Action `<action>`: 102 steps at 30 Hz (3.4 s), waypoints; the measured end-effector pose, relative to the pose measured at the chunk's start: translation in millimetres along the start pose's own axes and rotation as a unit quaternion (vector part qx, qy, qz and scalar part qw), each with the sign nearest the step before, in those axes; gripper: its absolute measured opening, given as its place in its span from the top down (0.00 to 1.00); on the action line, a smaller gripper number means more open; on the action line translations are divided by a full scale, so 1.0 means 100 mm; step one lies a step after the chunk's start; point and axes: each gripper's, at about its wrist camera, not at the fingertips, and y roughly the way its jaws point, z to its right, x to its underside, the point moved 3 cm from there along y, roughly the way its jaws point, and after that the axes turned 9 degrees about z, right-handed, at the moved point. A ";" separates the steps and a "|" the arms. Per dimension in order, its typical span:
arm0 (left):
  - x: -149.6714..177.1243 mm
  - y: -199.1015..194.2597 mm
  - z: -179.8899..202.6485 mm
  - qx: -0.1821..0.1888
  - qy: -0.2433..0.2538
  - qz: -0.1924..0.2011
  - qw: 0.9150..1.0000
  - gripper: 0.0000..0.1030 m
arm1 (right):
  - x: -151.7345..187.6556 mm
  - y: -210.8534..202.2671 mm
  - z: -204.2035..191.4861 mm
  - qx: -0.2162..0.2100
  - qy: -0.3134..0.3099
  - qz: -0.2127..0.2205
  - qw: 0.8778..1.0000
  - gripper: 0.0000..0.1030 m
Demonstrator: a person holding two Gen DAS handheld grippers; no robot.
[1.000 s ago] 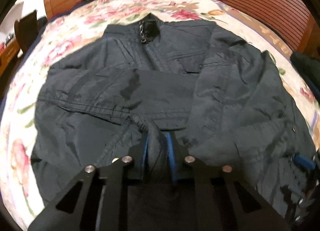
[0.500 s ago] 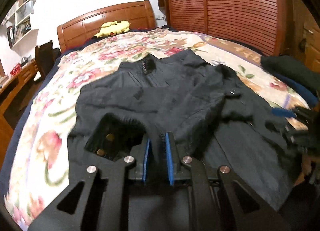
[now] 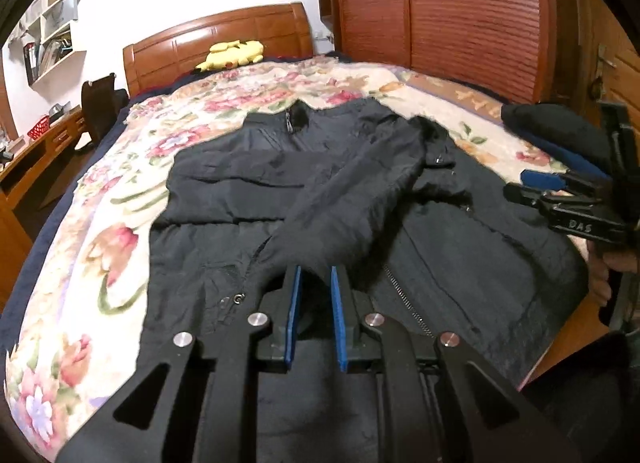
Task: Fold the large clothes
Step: 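Lift the hem with the left tool, fold it toward the collar, open, then grasp the folded hem again with the left tool, straighten it, release, then move both tools to the jacket's side edge and close on it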
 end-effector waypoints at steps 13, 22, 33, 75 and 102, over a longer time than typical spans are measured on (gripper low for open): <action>-0.10 0.33 -0.42 -0.017 -0.016 -0.009 1.000 0.59 | -0.06 -0.03 -0.13 0.000 -0.019 0.013 1.000 0.44; 0.36 0.82 -0.54 -0.022 -0.028 -0.081 0.996 0.58 | 0.02 -0.08 -0.14 -0.009 -0.047 0.014 0.999 0.28; 0.58 0.90 -0.58 -0.014 -0.051 -0.089 0.995 0.58 | 0.08 0.00 -0.27 -0.011 -0.067 0.004 0.998 0.27; 0.02 0.45 -1.33 -0.027 -0.059 -0.005 0.998 0.82 | 0.10 0.13 -0.42 -0.018 -0.071 0.001 0.997 0.27; 1.18 -0.15 -1.34 -0.054 -0.073 -0.058 0.994 0.53 | 0.20 0.13 -0.46 -0.015 -0.082 -0.002 0.997 0.27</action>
